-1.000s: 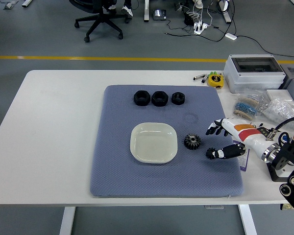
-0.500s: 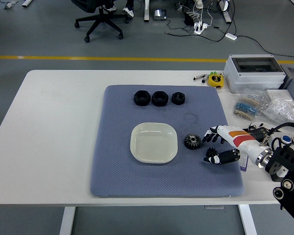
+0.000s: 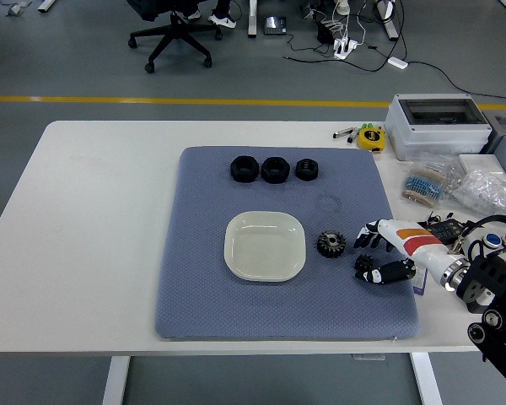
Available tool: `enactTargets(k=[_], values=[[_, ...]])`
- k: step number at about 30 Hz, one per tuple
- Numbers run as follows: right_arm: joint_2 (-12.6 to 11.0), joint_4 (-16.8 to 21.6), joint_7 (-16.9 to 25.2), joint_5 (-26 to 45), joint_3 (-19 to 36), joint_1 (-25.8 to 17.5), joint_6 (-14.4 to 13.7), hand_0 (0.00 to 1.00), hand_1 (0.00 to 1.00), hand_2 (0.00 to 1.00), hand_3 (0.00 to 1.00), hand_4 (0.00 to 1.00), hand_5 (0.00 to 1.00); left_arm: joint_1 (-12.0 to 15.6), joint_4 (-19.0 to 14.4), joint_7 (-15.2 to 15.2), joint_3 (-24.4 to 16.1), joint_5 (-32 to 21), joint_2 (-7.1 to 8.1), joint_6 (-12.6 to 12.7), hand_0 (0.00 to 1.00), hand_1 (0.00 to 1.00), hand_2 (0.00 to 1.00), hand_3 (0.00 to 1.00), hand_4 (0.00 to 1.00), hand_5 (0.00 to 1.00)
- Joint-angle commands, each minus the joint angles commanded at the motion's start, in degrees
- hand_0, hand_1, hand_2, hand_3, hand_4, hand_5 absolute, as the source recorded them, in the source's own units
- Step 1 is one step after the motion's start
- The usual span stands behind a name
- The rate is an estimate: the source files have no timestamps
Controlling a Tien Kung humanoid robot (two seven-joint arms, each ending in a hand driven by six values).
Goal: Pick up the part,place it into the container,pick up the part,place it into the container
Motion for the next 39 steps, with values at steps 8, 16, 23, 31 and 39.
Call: enactTargets(k=[8,16,23,31,39], values=[[0.14,-1.39,0.19,-0.64,0.01,0.02,0.29,0.298,0.458,0.514,0.518,0.873,0.284,-0.10,-0.02,-0.03,0.14,-0.16,0.09,0.00,0.684,0.669,0.659,0.552,0.613,0.582],[0.21,-1.94,0.12,-0.91,0.09,-0.06,0.86,0.280,0.449,0.509,0.517,0.871,0.293,-0.25,0.01,0.18,-0.47,0.65,0.11,-0.02,0.683,0.669,0.659,0.552,0.613,0.582],[0.27,-2.32,-0.02,-0.90,0.07,0.02,0.67,0.196,0.403,0.471,0.517,0.813,0.297,-0.40,0.01,0.18,-0.39,0.69,0.12,-0.02,0.684,0.668,0.658,0.551,0.613,0.582],[0.63,-2.96,0.16,-1.64,-0.24,-0.71,1.15,0.002,0.132,0.286,0.469,0.848,0.255,0.11,0.13,0.13,-0.45,0.53,0.08,-0.01,0.683,0.668,0.658,0.552,0.613,0.581],[0.61,-1.86,0.85,-1.03,-0.49,-1.58,0.35,0.002,0.038,0.197,0.384,0.828,0.310,0.60,0.27,0.46,-1.47,1.76,-0.02,-0.18,0.684,0.668,0.658,0.552,0.613,0.581]])
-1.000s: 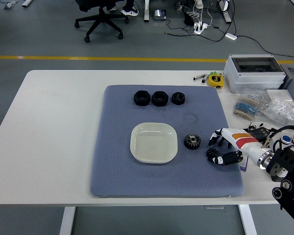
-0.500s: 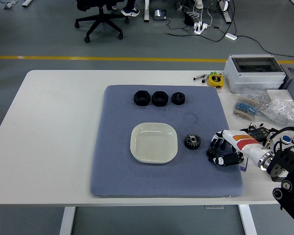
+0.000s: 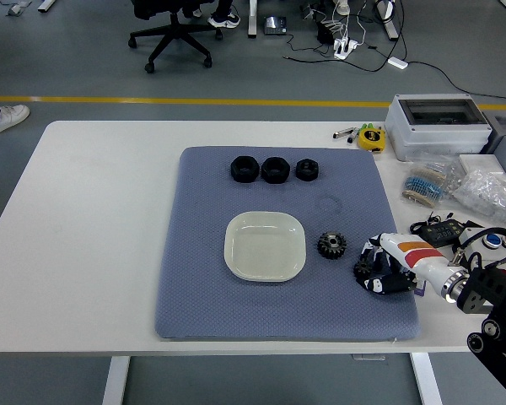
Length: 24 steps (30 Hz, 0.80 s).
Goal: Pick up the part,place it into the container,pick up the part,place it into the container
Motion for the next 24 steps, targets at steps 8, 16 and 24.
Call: enactTargets(k=[8,16,24], values=[[-0.06,1.62,0.66,1.46,0.13,-0.15,-2.35,0.002,0.020,0.153,0.339,0.814,0.339,0.19,0.06,0.27,-0.71,1.07,0.01,-0.13,0.684,0.668,0.658,0.552,0.613,0.581],[0.10,2.43,0.90,2.16,0.31,-0.09,-3.57,0.002,0.002,0.112,0.322,0.807,0.335,0.27,0.16,0.56,-1.66,2.13,-0.01,-0.20,0.683,0.667,0.659,0.553,0.613,0.581],[0.69,5.53,1.05,5.35,-0.23,0.46,-6.18,0.002,0.002,0.108,0.320,0.806,0.346,0.37,0.13,0.66,-1.71,2.38,0.12,-0.30,0.684,0.666,0.659,0.552,0.613,0.581]])
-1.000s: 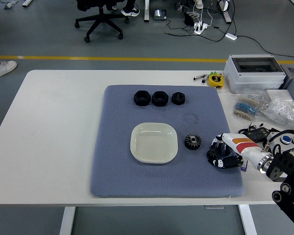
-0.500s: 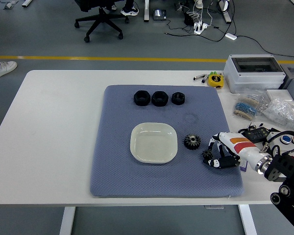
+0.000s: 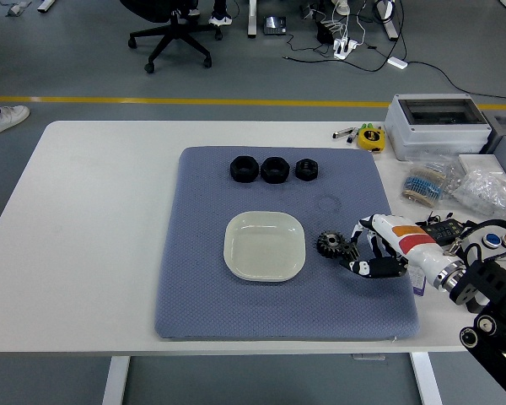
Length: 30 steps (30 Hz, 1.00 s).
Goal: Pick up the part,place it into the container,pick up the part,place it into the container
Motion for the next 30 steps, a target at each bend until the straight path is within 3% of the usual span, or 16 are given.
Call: enactTargets(k=[9,14,15,20,21,26,27,30], values=[[3.57,1.60,-0.38,3.79,-6.06,6.65,-4.25,0.002,0.002,0.102,0.324,0.821,0.344,0.33,-0.08,0.16,-0.25,0.13,0.08,0.13,0.684,0.666,0.659,0.551,0.614,0.582],[6.77,-0.18,-0.75,5.39,-11.59,12.04,-5.47,0.002,0.002,0.102,0.324,0.821,0.344,0.16,-0.26,0.22,-0.03,-0.06,0.12,0.24,0.684,0.666,0.659,0.551,0.614,0.582],[7.47,-0.88,-0.91,5.52,-12.53,12.95,-6.03,0.002,0.002,0.110,0.395,0.879,0.288,0.10,-0.28,0.31,-0.20,0.18,0.12,0.26,0.683,0.665,0.660,0.552,0.614,0.583],[10.09,-4.52,-1.11,8.27,-16.84,16.28,-9.55,0.002,0.002,0.110,0.395,0.879,0.288,-0.15,-0.41,0.52,-0.50,0.49,0.13,0.40,0.683,0.665,0.660,0.552,0.614,0.583],[10.69,-5.38,-1.41,8.11,-17.53,16.90,-9.59,0.059,0.078,0.190,0.526,0.998,0.591,-0.17,-0.43,0.56,-0.58,0.53,0.12,0.45,0.683,0.665,0.663,0.553,0.615,0.581],[11.95,-7.56,-2.34,5.35,-19.09,18.39,-7.88,0.059,0.078,0.190,0.526,0.998,0.591,-0.13,-0.49,0.80,-0.79,1.00,0.17,0.45,0.683,0.665,0.663,0.553,0.615,0.581],[12.16,-8.13,-2.46,4.27,-19.46,18.65,-7.62,0.103,0.125,0.227,0.739,0.998,0.641,-0.06,-0.50,0.86,-0.89,1.16,0.18,0.44,0.685,0.664,0.662,0.553,0.615,0.582],[12.37,-9.11,-2.70,2.87,-19.78,18.74,-7.33,0.103,0.125,0.227,0.739,0.998,0.641,0.02,-0.50,0.99,-1.07,1.43,0.18,0.42,0.685,0.664,0.662,0.553,0.615,0.582]])
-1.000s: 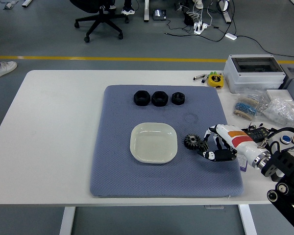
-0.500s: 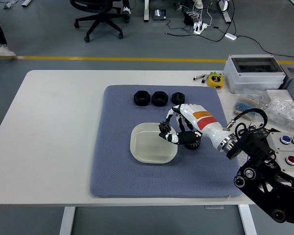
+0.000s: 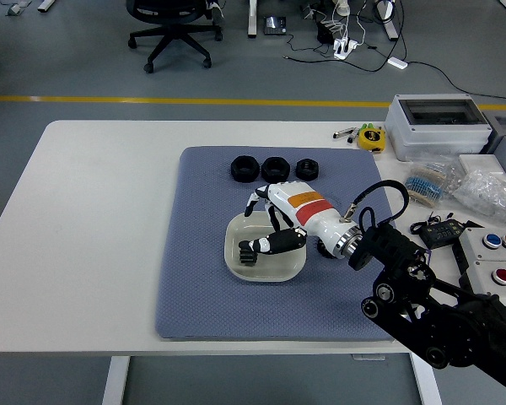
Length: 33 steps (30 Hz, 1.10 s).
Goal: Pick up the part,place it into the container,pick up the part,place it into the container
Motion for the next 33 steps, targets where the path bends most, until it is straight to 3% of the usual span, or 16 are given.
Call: enactTargets(k=[2,3,13,22,24,28,33], values=[[-0.11,-0.34,-0.20,-0.76,0.25,-0.29,-0.19,0.103,0.125,0.227,0.739,0.998,0.641,0.01,0.00,0.05,-0.07,0.12,-0.01,-0.02,0.685,0.664,0.662,0.553,0.615,0.582],[-0.19,-0.38,-0.28,-0.83,0.43,-0.46,-0.29,0.119,0.143,0.261,0.808,0.998,0.646,0.03,0.01,0.04,-0.06,0.09,0.00,-0.03,0.684,0.663,0.660,0.553,0.616,0.584],[-2.42,0.82,-0.47,-2.11,5.86,-2.33,0.02,0.122,0.139,0.259,0.790,0.998,0.633,0.15,0.11,0.29,-0.78,1.01,-0.11,-0.06,0.685,0.663,0.661,0.553,0.615,0.583],[-5.88,-1.40,0.39,-3.01,12.26,-6.03,2.65,0.115,0.124,0.249,0.736,0.998,0.620,0.21,0.18,0.42,-0.81,1.06,-0.23,-0.21,0.684,0.663,0.660,0.552,0.615,0.584],[-6.61,-1.92,1.18,-3.67,13.00,-6.79,4.31,0.115,0.124,0.249,0.736,0.998,0.620,0.14,0.21,0.64,-0.95,1.49,-0.28,-0.31,0.684,0.663,0.660,0.552,0.615,0.584],[-7.32,-2.41,2.61,-5.43,13.70,-7.96,6.65,0.116,0.123,0.246,0.726,0.998,0.604,0.19,0.26,0.79,-1.24,1.72,-0.37,-0.34,0.684,0.663,0.658,0.552,0.614,0.583],[-7.28,-3.30,3.12,-7.17,13.15,-8.59,6.84,0.116,0.122,0.244,0.713,0.998,0.596,0.31,0.27,1.22,-1.92,2.76,-0.40,-0.44,0.684,0.663,0.658,0.552,0.613,0.582]])
